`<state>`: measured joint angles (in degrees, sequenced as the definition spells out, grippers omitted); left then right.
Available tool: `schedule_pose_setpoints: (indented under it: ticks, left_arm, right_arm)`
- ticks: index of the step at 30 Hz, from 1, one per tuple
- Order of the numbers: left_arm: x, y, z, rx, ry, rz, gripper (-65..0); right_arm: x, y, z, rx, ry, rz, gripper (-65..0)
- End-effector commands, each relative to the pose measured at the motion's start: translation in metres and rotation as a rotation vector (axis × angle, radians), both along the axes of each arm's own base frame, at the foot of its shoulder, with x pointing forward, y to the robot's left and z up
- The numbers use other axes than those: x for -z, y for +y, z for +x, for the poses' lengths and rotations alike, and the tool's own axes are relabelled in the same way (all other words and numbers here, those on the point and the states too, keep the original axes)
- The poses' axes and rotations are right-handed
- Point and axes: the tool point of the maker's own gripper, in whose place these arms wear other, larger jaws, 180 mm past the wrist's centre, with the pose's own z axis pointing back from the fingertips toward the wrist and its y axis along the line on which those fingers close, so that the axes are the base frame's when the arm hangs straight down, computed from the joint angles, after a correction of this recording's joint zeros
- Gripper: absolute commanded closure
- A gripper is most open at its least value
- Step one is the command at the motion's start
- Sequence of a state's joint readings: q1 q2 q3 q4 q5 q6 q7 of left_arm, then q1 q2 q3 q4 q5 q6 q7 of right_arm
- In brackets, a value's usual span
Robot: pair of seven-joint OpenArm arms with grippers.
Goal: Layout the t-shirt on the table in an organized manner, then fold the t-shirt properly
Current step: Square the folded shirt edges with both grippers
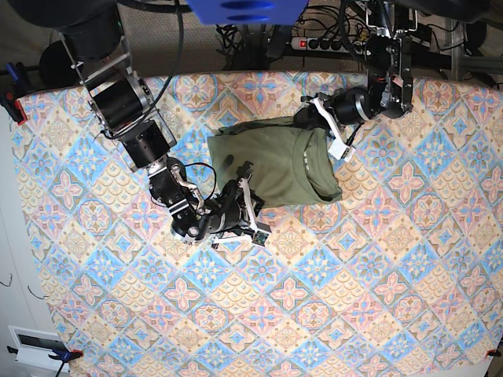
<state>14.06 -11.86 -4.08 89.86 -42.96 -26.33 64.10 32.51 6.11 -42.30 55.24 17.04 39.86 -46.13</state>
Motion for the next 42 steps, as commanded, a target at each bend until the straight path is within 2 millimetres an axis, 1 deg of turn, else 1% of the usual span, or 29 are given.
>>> schedule_pose_setpoints:
  ticks: [1, 3, 4, 6, 7, 8, 9, 10, 13, 17, 19, 22, 24, 27, 29, 30, 32, 33, 35, 37, 38, 40, 42]
  left_arm:
    - [-0.001, 0.012, 0.013, -0.015, -0.029, 0.058, 0.0]
    - [-0.005, 0.013, 0.022, -0.011, -0.048, 0.072, 0.0]
    - [-0.006, 0.013, 0.025, -0.009, -0.054, 0.072, 0.0]
    - [-0.011, 0.013, 0.034, -0.011, -0.075, 0.074, 0.0]
    - [-0.013, 0.014, 0.04, -0.013, -0.082, 0.073, 0.0]
    - [-0.012, 0.015, 0.045, -0.017, -0.08, 0.073, 0.0]
    - [-0.011, 0.016, 0.051, -0.021, -0.077, 0.071, 0.0]
    - [-0.007, 0.017, 0.056, -0.025, -0.066, 0.07, 0.0]
    - [-0.002, 0.021, 0.071, -0.042, -0.051, 0.063, 0.0]
    - [-0.008, 0.018, 0.095, -0.052, -0.066, 0.048, 0.0]
    - [-0.012, 0.005, 0.104, -0.033, -0.078, 0.029, 0.0]
    - [-0.019, -0.007, 0.119, -0.009, -0.093, 0.018, 0.0]
    - [-0.026, -0.023, 0.131, -0.01, -0.123, -0.017, 0.0]
    - [-0.026, -0.035, 0.144, -0.021, -0.136, -0.046, 0.0]
    - [-0.027, -0.044, 0.156, -0.015, -0.148, -0.055, 0.0]
    - [-0.027, -0.052, 0.161, -0.014, -0.152, -0.068, 0.0]
    - [-0.028, -0.06, 0.172, -0.026, -0.161, -0.086, 0.0]
    - [-0.029, -0.061, 0.179, -0.034, -0.168, -0.091, 0.0]
    - [-0.034, -0.073, 0.187, -0.046, -0.182, -0.12, 0.0]
    - [-0.042, -0.075, 0.195, -0.052, -0.197, -0.134, 0.0]
    - [-0.046, -0.077, 0.198, -0.052, -0.205, -0.141, 0.0]
    - [-0.057, -0.079, 0.202, -0.058, -0.227, -0.17, 0.0]
    - [-0.064, -0.076, 0.205, -0.071, -0.24, -0.193, 0.0]
  right_arm:
    - [-0.019, -0.009, 0.018, 0.003, -0.058, 0.0, -7.0]
    - [-0.017, -0.035, 0.019, 0.022, -0.069, -0.034, -7.0]
    - [-0.013, -0.042, 0.014, 0.022, -0.066, -0.041, -7.0]
    - [-0.012, -0.039, 0.003, 0.005, -0.074, -0.029, -6.0]
    - [-0.01, -0.044, -0.002, 0.001, -0.076, -0.035, -5.0]
    - [-0.007, -0.057, -0.006, 0.006, -0.073, -0.061, -4.2]
    - [-0.006, -0.067, -0.009, 0.005, -0.075, -0.085, -3.8]
    - [-0.007, -0.072, -0.012, -0.002, -0.08, -0.104, -3.7]
    - [-0.007, -0.071, -0.032, -0.032, -0.086, -0.11, -3.3]
    - [-0.015, -0.085, -0.045, 0.028, -0.1, -0.084, -3.1]
    - [-0.02, -0.095, -0.05, 0.079, -0.103, -0.075, -3.1]
    - [-0.03, -0.109, -0.057, 0.147, -0.123, -0.054, -3.1]
    - [-0.043, -0.117, -0.056, 0.184, -0.16, -0.045, -3.1]
    - [-0.062, -0.132, -0.058, 0.236, -0.208, -0.051, -3.1]
    - [-0.073, -0.139, -0.064, 0.259, -0.239, -0.054, -3.1]
    - [-0.078, -0.141, -0.067, 0.266, -0.252, -0.054, -3.1]
    - [-0.082, -0.141, -0.075, 0.265, -0.263, -0.053, -3.1]
    - [-0.08, -0.14, -0.081, 0.261, -0.257, -0.054, -3.1]
    - [-0.073, -0.138, -0.094, 0.254, -0.229, -0.056, -3.1]
    - [-0.067, -0.134, -0.104, 0.248, -0.206, -0.05, -3.1]
    - [-0.067, -0.132, -0.105, 0.244, -0.206, -0.045, -3.1]
    - [-0.071, -0.113, -0.107, 0.237, -0.199, 0.019, -3.1]
    - [-0.077, -0.095, -0.11, 0.235, -0.176, 0.106, -3.1]
